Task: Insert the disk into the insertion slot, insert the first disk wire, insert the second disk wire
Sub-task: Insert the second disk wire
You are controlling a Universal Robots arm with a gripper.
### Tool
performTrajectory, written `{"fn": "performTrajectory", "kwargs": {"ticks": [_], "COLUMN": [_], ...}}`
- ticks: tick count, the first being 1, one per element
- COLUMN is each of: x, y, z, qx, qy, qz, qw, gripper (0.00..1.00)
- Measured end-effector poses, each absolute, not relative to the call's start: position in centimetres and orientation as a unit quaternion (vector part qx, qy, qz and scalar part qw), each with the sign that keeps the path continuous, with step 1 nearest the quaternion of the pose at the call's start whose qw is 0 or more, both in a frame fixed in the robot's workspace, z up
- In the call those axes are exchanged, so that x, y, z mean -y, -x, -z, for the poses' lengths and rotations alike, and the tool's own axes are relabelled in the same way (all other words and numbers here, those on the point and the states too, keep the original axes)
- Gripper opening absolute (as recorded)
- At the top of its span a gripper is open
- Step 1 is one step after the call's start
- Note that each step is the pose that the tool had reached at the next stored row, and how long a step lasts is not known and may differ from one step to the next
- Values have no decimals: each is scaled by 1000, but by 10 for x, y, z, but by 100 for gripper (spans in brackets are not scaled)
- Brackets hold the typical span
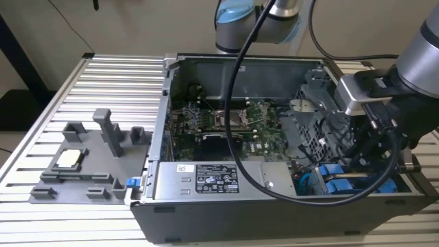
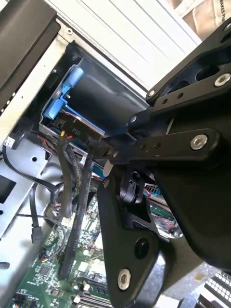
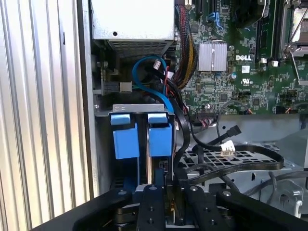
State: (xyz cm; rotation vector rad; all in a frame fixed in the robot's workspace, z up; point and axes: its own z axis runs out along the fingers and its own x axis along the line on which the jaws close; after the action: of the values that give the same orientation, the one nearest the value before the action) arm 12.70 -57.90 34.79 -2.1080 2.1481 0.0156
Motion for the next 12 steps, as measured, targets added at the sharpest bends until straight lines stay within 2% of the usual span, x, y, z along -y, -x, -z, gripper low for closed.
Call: {"fn": "performTrajectory", "kwargs": {"ticks": [8, 12], "x": [579, 579], "y": [-127, -127], "z": [-348, -361], "qx": [-712, -712], "qy": [699, 699], "qz": [-5, -5], "qw": [66, 66], "gripper": [24, 24]}}
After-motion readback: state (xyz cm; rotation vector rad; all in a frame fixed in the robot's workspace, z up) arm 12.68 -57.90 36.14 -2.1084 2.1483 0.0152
